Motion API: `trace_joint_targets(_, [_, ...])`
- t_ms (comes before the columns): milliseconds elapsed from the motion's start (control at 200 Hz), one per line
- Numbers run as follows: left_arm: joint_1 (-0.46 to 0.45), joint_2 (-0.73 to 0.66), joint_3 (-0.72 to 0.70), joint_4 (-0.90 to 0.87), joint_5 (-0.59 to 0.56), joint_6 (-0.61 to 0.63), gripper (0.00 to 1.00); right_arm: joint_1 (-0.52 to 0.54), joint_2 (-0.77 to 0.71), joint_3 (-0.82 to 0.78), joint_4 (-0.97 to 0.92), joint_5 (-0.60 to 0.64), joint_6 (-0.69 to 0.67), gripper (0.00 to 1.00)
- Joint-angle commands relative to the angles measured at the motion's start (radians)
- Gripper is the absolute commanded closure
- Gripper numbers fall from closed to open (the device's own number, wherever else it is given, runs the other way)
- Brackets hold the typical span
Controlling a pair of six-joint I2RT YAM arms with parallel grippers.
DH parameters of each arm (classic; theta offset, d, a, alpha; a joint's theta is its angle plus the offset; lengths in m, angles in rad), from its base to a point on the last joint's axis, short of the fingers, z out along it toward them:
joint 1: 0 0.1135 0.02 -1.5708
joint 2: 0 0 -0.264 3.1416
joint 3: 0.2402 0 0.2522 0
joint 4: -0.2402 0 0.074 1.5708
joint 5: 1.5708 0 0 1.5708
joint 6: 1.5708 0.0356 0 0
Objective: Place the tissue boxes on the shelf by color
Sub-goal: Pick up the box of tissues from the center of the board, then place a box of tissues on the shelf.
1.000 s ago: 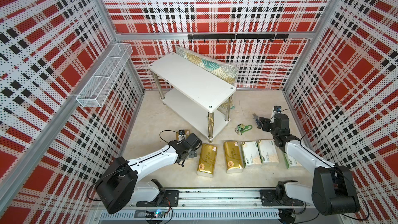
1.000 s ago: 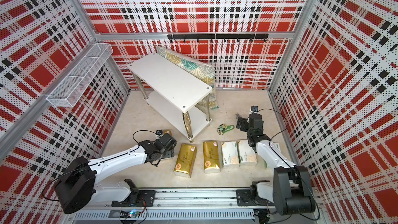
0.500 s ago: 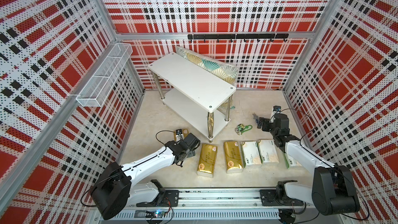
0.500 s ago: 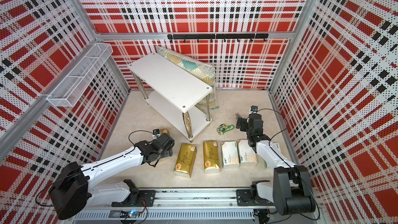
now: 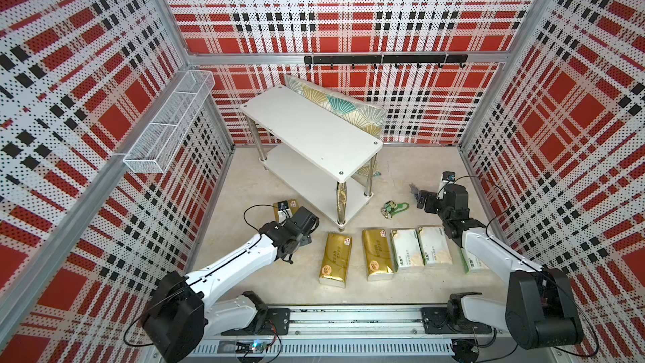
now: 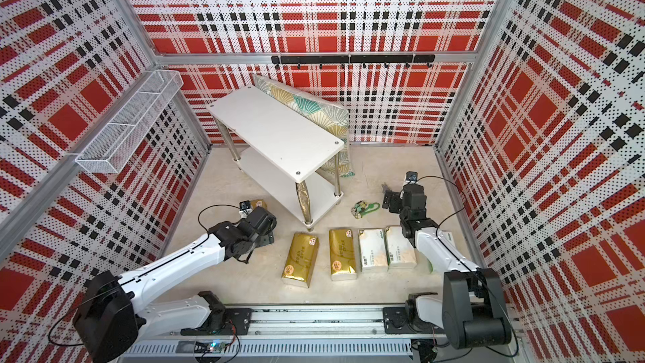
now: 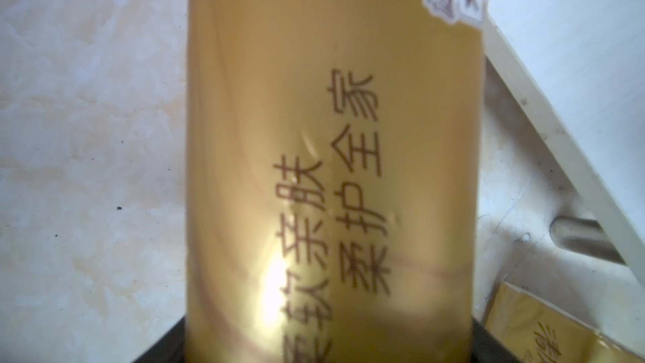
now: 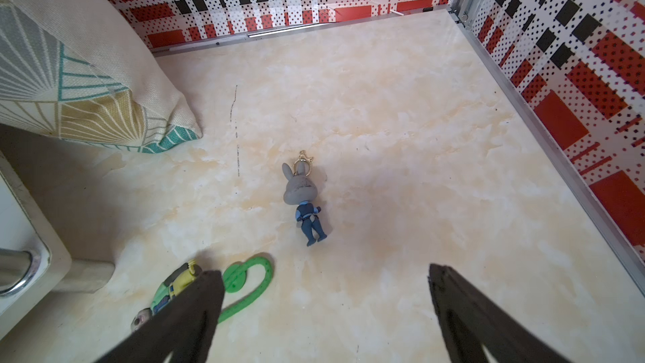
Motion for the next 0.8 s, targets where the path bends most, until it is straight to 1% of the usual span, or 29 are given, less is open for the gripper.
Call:
trace_joint_targets(0, [0.043, -0.027, 0.07, -0.023, -0.047, 0.084, 0.2, 0.009, 0.001, 0.016, -0.005, 0.005, -0.002, 0.0])
trace_joint_targets(35, [0.062, -0.026, 0.088, -0.028, -0.04, 0.105, 0.2, 0.008, 0.004, 0.017, -0.004, 0.005, -0.003, 0.0])
trace_joint_targets(110, [0.107, -0.023, 0.115, -0.01, 0.013, 0.157, 0.21, 0.008, 0.008, 0.022, -0.007, 0.003, -0.002, 0.0])
trace_joint_targets(261, [0.143, 0.001, 0.179, -0.013, 0.003, 0.227, 0.2, 0.008, 0.007, 0.03, -0.017, 0.002, -0.006, 0.0])
trace_joint_targets(391, [0.186, 0.018, 0.22, 0.011, 0.039, 0.32, 0.21, 0.008, 0.009, 0.044, -0.023, -0.003, -0.006, 0.0])
trace_joint_targets(526, [0.219, 0.035, 0.237, 0.056, 0.065, 0.431, 0.21, 0.008, 0.019, 0.055, -0.025, -0.013, 0.0, 0.0])
trace_joint_targets(576, [0.241, 0.037, 0.231, 0.085, 0.087, 0.451, 0.21, 0.008, 0.02, 0.058, -0.027, -0.016, 0.006, 0.0])
trace_joint_targets(606, [0.255, 0.039, 0.228, 0.104, 0.105, 0.489, 0.21, 0.008, 0.023, 0.061, -0.029, -0.017, 0.009, 0.0])
trace_joint_targets(792, [0.3, 0.06, 0.216, 0.196, 0.188, 0.573, 0.23, 0.011, 0.027, 0.087, -0.078, -0.003, 0.029, 0.0])
